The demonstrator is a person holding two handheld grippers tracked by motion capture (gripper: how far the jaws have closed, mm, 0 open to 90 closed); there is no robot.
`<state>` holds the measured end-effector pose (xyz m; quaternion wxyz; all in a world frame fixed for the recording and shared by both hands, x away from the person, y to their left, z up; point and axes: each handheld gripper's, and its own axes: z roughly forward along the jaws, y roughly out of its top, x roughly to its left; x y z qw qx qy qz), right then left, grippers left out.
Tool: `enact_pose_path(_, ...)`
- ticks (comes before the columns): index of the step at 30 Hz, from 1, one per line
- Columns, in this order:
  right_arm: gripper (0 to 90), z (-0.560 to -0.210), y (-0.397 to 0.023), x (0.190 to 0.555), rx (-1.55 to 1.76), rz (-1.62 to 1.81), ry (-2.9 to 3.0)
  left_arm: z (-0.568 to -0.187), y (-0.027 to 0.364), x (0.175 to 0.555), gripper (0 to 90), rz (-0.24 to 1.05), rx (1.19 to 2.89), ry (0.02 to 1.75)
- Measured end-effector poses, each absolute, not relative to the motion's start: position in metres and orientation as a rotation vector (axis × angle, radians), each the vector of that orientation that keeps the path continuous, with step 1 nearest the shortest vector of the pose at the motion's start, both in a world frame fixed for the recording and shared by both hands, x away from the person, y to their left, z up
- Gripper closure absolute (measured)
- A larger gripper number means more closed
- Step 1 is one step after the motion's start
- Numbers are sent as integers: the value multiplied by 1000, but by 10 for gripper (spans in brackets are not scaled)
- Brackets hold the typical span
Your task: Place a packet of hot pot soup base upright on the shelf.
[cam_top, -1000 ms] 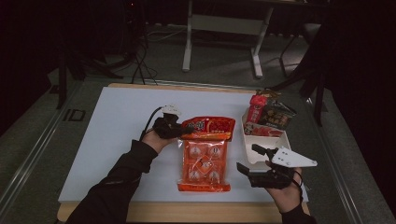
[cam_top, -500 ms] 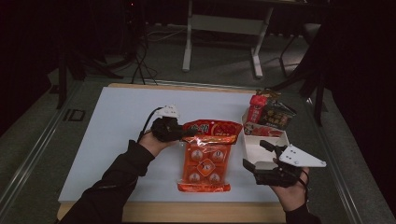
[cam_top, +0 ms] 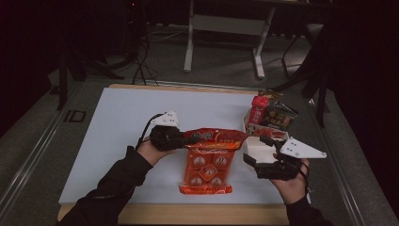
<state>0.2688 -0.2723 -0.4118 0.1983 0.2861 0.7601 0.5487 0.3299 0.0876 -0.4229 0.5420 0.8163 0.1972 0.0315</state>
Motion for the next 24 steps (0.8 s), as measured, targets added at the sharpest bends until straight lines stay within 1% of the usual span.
enact_pose_path(6,98,-419,-258,285,760,1499,2206,-421,87,320,894,68,1926,442)
enact_pose_path(14,155,-428,-246,295,719,1531,2286,-420,92,308,893,42,1908,418)
enact_pose_path(17,238,-427,-240,294,690,1535,2323,-421,93,306,893,40,1907,417)
enact_pose_path(19,313,-428,-237,295,670,1531,2363,-420,92,305,892,47,1907,417)
enact_pose_path(21,449,-430,-234,295,651,1518,2393,-421,92,304,890,50,1906,418)
enact_pose_path(24,609,-430,-232,296,620,1471,2426,-421,92,304,888,54,1905,419)
